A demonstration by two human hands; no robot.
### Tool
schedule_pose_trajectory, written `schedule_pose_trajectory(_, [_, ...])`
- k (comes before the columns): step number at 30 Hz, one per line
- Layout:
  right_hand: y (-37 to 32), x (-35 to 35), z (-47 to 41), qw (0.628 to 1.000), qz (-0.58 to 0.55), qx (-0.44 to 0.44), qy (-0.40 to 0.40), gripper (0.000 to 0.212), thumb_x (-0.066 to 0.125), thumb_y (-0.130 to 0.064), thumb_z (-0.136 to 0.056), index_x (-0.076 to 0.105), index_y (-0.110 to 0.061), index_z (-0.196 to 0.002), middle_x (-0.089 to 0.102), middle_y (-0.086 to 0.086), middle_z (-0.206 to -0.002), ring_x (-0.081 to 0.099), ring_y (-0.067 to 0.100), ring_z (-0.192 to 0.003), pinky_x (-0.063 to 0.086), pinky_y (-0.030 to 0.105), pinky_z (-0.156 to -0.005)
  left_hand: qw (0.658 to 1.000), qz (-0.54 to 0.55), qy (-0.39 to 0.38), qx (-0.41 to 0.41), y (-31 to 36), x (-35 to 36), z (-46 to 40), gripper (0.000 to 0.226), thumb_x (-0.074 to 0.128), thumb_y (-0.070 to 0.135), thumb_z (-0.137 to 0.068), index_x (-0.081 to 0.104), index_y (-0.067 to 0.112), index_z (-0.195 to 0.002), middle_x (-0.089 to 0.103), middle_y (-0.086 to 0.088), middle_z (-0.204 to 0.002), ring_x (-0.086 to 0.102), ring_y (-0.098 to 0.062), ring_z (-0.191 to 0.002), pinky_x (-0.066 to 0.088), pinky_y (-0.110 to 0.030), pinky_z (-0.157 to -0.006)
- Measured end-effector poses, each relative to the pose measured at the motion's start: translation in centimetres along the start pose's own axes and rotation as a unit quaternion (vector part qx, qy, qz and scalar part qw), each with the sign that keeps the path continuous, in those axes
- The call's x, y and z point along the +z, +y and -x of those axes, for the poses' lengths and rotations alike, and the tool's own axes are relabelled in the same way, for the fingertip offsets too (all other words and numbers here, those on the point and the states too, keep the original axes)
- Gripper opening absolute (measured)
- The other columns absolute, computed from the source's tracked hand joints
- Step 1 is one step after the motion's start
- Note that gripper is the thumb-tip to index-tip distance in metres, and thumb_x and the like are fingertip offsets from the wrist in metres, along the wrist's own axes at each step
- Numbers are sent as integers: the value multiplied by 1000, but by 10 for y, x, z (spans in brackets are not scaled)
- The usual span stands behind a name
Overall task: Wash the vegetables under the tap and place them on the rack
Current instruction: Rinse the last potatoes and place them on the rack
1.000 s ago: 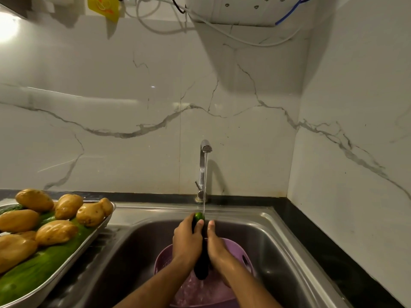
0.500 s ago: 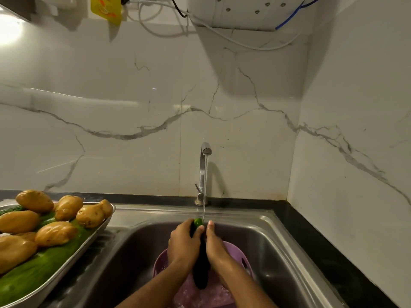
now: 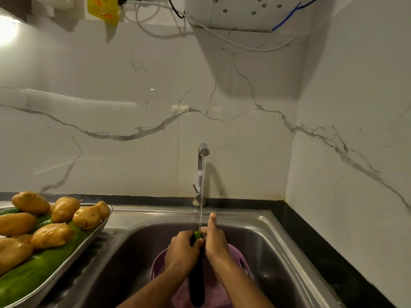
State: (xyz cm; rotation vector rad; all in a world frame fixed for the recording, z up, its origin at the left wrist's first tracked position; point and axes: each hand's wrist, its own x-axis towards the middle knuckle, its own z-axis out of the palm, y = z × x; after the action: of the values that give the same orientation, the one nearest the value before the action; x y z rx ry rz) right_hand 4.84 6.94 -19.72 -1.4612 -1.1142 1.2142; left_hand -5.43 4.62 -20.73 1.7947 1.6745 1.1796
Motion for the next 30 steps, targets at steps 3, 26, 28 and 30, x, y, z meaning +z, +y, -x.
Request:
schedule_pose_trajectory(3, [14, 6, -7, 999, 14, 45, -20, 93, 17, -84, -89, 68, -17, -128, 71, 12, -126, 65, 27, -118, 49, 48, -109, 1000, 6, 25, 9, 2, -1, 0, 9, 63, 27, -101, 69, 30, -94, 71, 9, -81, 69, -4, -74, 61, -28, -73])
schedule_pose_trajectory(26, [12, 0, -10, 1000, 17, 20, -1, 74, 16, -75, -98, 66, -22, -90, 71, 5, -91, 66, 18, -88, 54, 34, -85, 999, -16, 14, 31, 2, -1, 3, 10, 64, 28, -100, 67, 32, -92, 70, 11, -82, 69, -3, -76, 62, -32, -78])
schedule_pose_trajectory(28, [20, 3, -11, 998, 16, 63, -27, 81, 14, -77, -97, 70, -21, -118, 71, 12, -122, 65, 27, -115, 50, 45, -107, 999, -7, 28, 30, 5, -1, 2, 10, 64, 27, -100, 68, 31, -92, 70, 11, -82, 69, -3, -76, 62, -30, -77])
schedule_pose_trajectory(30, [20, 0, -9, 997, 26, 63, -31, 81, 15, -73, -100, 65, -19, -132, 67, 13, -135, 61, 30, -126, 46, 47, -113, 999, -1, 40, 34, 7, -2, 1, 8, 63, 27, -101, 69, 30, -97, 71, 11, -84, 69, -2, -77, 61, -28, -75])
